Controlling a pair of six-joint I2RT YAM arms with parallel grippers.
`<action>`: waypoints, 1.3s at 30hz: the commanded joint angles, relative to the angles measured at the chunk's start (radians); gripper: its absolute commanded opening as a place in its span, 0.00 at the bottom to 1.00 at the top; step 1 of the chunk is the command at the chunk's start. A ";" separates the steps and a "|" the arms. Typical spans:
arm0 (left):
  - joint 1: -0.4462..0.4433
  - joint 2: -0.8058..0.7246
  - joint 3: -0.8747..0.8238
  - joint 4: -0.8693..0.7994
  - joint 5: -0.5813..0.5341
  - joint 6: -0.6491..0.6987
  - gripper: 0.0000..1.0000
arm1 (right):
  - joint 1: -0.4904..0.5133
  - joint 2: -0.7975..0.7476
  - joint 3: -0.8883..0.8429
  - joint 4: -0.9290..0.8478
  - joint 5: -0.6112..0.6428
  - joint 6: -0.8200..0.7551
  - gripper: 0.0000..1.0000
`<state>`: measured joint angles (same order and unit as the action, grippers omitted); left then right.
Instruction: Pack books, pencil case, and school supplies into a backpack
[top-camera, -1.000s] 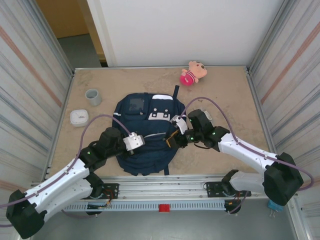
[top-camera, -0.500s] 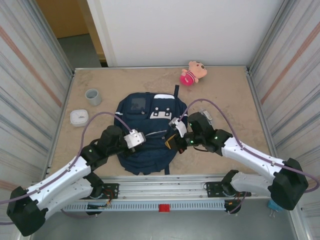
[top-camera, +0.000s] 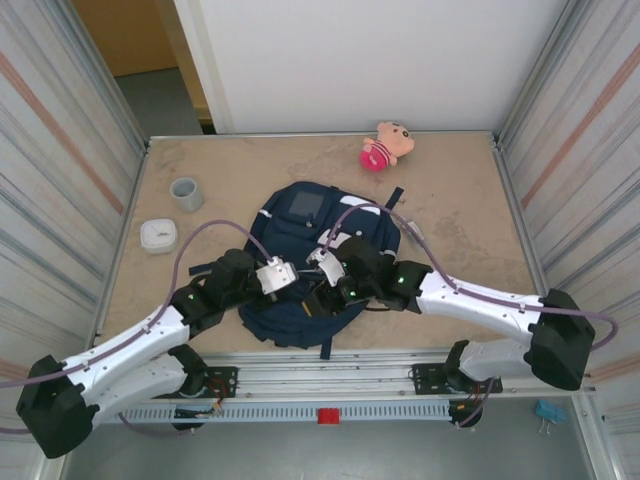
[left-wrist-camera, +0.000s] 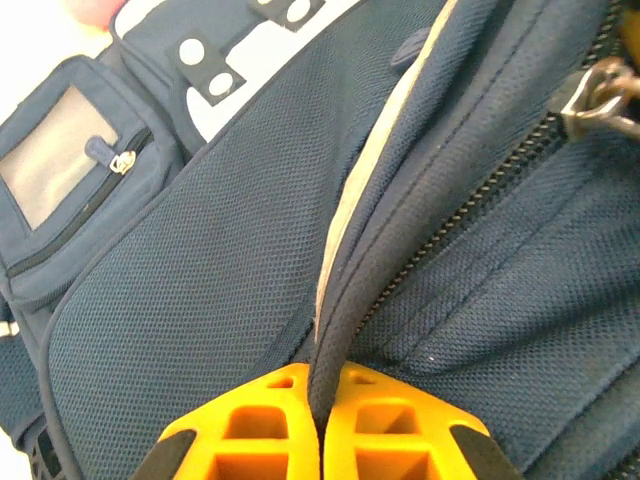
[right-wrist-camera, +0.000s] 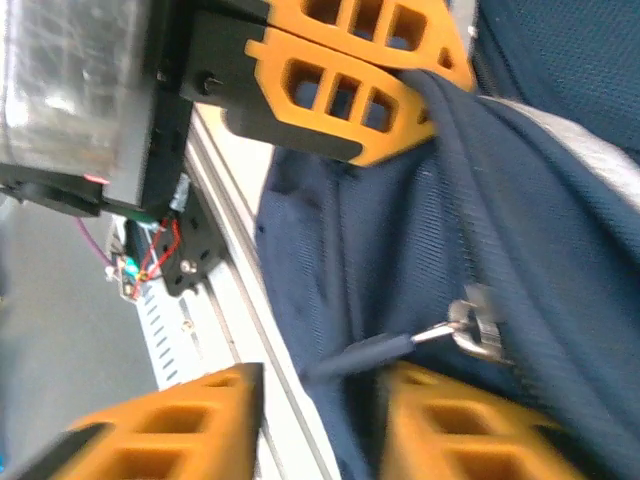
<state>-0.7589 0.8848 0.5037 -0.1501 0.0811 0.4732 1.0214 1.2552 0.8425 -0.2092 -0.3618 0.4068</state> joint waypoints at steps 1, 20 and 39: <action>-0.014 -0.025 0.054 0.159 0.040 -0.021 0.00 | -0.018 -0.077 -0.013 0.066 0.045 0.105 0.52; 0.001 -0.066 0.036 0.116 0.156 0.024 0.00 | -0.305 -0.484 -0.239 0.091 -0.137 -0.693 0.83; 0.030 -0.090 0.046 0.073 0.159 0.016 0.04 | -0.415 -0.095 -0.113 0.145 -0.453 -0.908 0.32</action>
<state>-0.7338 0.8394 0.5037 -0.1459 0.2108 0.5182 0.6128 1.1439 0.6804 -0.0563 -0.7506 -0.4824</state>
